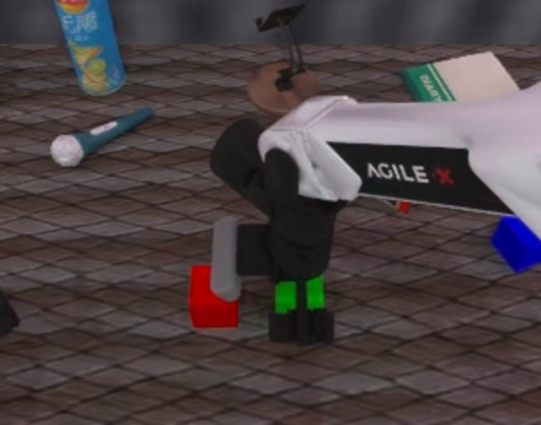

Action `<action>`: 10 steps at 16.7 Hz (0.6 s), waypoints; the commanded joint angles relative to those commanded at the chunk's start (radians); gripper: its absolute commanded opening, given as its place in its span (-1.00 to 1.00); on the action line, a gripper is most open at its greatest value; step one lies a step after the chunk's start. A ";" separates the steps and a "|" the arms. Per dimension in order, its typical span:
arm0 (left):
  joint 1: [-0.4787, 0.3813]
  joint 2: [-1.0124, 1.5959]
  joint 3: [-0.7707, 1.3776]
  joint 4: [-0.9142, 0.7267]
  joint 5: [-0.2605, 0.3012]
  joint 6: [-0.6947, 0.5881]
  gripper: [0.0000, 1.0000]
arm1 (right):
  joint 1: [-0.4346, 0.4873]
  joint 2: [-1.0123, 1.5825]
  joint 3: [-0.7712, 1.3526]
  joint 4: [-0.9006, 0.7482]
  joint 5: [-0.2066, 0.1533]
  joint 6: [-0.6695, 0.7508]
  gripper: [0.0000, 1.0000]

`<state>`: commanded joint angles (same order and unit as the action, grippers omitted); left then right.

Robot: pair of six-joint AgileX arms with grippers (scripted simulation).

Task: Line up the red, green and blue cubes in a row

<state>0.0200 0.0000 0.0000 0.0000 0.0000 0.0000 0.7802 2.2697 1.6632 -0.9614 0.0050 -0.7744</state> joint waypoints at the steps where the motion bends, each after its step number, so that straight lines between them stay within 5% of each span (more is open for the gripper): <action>1: 0.000 0.000 0.000 0.000 0.000 0.000 1.00 | 0.000 0.000 0.000 0.000 0.000 0.000 1.00; 10: 0.000 0.000 0.000 0.000 0.000 0.000 1.00 | 0.002 -0.031 0.083 -0.118 0.000 -0.001 1.00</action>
<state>0.0200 0.0000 0.0000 0.0000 0.0000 0.0000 0.7825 2.2386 1.7457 -1.0797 0.0047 -0.7750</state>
